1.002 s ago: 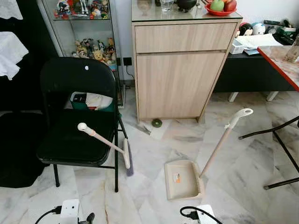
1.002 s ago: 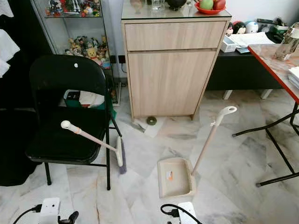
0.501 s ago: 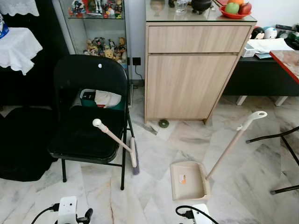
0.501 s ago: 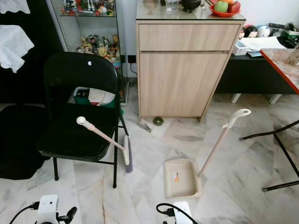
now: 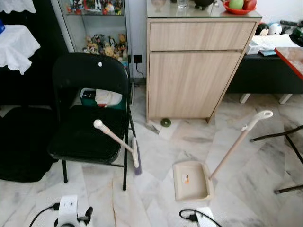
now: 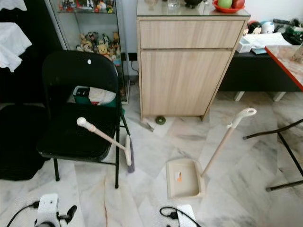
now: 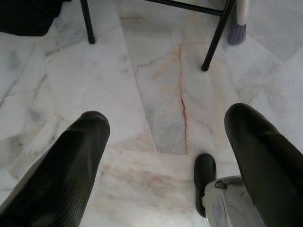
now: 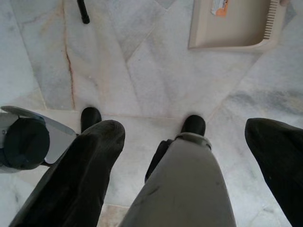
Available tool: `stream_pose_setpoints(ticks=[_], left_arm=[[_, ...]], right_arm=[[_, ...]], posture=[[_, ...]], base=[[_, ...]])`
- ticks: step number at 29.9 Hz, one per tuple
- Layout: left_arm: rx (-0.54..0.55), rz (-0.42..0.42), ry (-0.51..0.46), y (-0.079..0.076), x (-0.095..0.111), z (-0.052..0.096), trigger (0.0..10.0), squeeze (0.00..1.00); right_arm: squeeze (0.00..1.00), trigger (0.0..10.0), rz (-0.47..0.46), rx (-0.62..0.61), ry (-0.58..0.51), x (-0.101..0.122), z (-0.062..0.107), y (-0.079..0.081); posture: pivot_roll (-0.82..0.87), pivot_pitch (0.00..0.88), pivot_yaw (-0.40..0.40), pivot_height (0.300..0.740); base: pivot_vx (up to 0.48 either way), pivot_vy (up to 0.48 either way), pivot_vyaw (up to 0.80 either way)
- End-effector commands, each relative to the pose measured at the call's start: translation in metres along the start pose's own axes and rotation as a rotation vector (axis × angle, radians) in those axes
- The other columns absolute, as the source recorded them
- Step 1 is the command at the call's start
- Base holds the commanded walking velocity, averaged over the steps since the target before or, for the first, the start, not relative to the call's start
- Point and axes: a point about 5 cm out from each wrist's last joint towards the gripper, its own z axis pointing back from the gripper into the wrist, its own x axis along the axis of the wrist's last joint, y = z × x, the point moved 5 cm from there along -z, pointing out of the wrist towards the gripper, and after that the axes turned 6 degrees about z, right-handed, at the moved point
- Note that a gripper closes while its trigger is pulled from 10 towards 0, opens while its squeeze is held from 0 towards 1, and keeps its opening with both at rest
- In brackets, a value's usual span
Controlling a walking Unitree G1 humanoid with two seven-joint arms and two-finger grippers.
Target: Sweep floor
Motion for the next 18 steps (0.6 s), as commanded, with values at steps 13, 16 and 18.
stream_pose_setpoints(ticks=[13,16,18], left_arm=[[0.028,0.021,-0.005,0.0066,-0.0004,0.001,10.0,0.0],[0.025,0.016,-0.014,0.0065,0.0012,0.0009,10.0,0.0],[0.025,0.018,-0.024,0.0063,0.0025,0.001,10.0,0.0]], right_arm=[[0.0,10.0,0.004,0.002,0.017,-0.0055,0.0006,0.0019],[0.0,10.0,0.005,0.001,0.016,-0.0064,0.0012,-0.0006],[0.0,10.0,0.004,-0.001,0.015,-0.007,0.0016,-0.0031]], posture=[[0.03,0.046,0.021,0.74],[0.03,0.043,0.022,0.74],[0.03,0.037,0.022,0.74]], base=[[0.0,0.285,0.0],[0.0,0.456,0.0],[0.0,0.0,0.0]])
